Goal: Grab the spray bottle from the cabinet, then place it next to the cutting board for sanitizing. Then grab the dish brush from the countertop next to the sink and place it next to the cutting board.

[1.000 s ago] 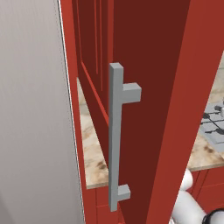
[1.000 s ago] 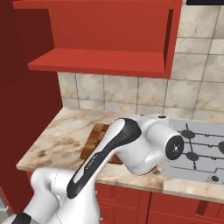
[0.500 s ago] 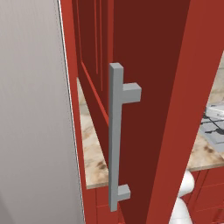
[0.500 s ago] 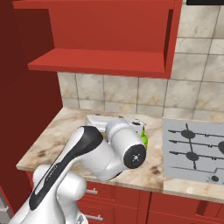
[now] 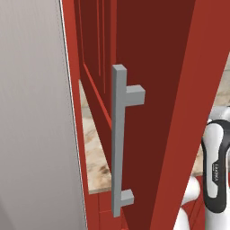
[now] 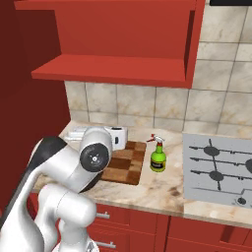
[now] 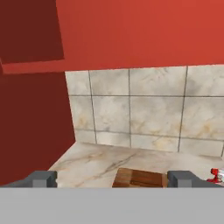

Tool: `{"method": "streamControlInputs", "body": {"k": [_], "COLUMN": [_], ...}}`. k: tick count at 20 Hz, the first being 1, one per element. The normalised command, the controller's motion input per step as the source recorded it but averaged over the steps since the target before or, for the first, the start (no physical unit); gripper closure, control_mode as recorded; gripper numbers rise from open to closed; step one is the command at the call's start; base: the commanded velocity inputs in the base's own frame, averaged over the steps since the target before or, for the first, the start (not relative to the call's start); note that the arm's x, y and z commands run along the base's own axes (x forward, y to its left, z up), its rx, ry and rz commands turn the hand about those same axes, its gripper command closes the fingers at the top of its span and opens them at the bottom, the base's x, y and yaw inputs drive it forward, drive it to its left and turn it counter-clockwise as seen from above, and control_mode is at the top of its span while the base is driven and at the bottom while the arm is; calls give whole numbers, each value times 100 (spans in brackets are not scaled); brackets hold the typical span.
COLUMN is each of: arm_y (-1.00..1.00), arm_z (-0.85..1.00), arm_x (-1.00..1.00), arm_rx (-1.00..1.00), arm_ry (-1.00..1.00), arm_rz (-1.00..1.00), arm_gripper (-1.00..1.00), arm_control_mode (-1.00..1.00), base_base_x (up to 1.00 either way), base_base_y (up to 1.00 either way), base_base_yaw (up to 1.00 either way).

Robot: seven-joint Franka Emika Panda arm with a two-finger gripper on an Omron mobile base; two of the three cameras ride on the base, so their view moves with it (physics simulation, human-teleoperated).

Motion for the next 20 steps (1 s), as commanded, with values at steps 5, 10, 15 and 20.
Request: {"method": "streamControlInputs", "body": {"k": [5,10,15,20], "arm_y": [23,17,0,0], "arm_z": [0,0,0,0], "arm_x": [-2,-35,0,0], "arm_rx": [-13,-10,0,0], "arm_ry": [15,10,0,0], "arm_rz": [-11,-6,0,0], "arm_gripper": [-100,-100,-100,-100], "arm_control_mode": [-100,-100,100,100], "base_base_x": [0,0,-94,-100], "base_base_y": [0,0,1,-17], "base_base_yaw": [0,0,-7,-16]}}
